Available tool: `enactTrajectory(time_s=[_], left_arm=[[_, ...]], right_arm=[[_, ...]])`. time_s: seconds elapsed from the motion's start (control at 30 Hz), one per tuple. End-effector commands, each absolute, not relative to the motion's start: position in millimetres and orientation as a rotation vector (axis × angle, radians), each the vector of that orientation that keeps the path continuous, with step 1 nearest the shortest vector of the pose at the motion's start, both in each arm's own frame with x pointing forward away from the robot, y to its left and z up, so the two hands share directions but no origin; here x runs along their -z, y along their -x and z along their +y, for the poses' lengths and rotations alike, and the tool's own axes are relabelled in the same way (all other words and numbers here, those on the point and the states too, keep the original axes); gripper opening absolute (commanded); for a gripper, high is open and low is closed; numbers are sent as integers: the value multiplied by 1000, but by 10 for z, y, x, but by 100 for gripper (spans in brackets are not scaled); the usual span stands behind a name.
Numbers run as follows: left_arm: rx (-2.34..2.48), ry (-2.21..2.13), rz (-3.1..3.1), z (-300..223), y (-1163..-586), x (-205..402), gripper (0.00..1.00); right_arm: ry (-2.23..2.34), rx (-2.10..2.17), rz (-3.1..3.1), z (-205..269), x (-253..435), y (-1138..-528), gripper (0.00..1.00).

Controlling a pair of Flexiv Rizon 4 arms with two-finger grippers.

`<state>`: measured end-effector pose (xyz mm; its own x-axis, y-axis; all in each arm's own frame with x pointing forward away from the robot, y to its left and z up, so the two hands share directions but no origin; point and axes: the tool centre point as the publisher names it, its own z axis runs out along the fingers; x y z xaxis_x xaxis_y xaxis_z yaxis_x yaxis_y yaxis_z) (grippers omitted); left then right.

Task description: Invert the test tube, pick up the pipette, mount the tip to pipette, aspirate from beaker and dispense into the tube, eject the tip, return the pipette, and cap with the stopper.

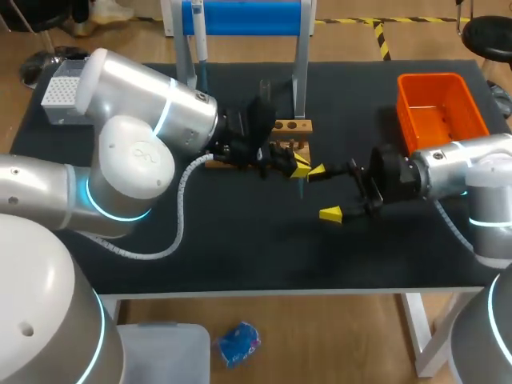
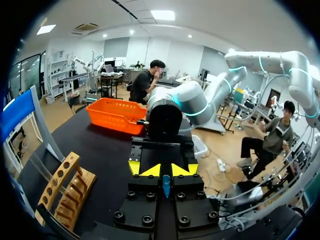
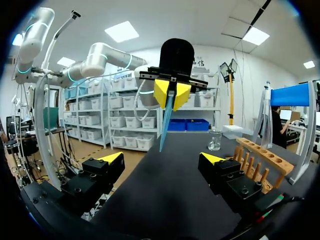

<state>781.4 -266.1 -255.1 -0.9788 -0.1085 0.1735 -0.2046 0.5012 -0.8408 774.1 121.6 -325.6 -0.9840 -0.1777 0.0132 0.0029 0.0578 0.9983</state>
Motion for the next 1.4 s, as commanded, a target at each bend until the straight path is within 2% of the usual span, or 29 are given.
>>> enactTrajectory(time_s=[0.03, 0.1, 0.2, 0.27, 0.33, 0.43, 0.5, 0.57, 0.73, 1.03, 1.4], left_arm=[[-1481, -277, -2643, -2733, -7835, 2565, 0], [-1474, -276, -2651, -2745, -7832, 2574, 0], [-1475, -277, -2658, -2751, -7830, 2582, 0], [-1477, -284, -2676, -2750, -7829, 2588, 0], [-1466, -306, -2697, -2742, -7828, 2598, 0], [-1479, -315, -2703, -2730, -7823, 2605, 0], [-1490, -317, -2697, -2725, -7822, 2612, 0], [-1489, -320, -2703, -2721, -7821, 2614, 0], [-1497, -320, -2699, -2724, -7815, 2630, 0], [-1479, -324, -2718, -2732, -7818, 2652, 0], [-1458, -339, -2731, -2718, -7856, 2675, 0]], right_arm=[[-196, 2069, -2176, 1303, 3228, -7781, 100], [-209, 2078, -2166, 1336, 3196, -7796, 100], [-215, 2083, -2158, 1393, 3155, -7810, 90], [-219, 2084, -2156, 1427, 3136, -7816, 89], [-227, 2092, -2145, 1449, 3115, -7817, 84], [-234, 2096, -2139, 1473, 3092, -7818, 80], [-236, 2102, -2132, 1486, 3076, -7820, 69], [-237, 2107, -2123, 1497, 3061, -7818, 61], [-240, 2110, -2113, 1534, 3041, -7806, 50], [-238, 2103, -2106, 1577, 3018, -7798, 47], [-229, 2096, -2103, 1585, 3017, -7797, 36]])
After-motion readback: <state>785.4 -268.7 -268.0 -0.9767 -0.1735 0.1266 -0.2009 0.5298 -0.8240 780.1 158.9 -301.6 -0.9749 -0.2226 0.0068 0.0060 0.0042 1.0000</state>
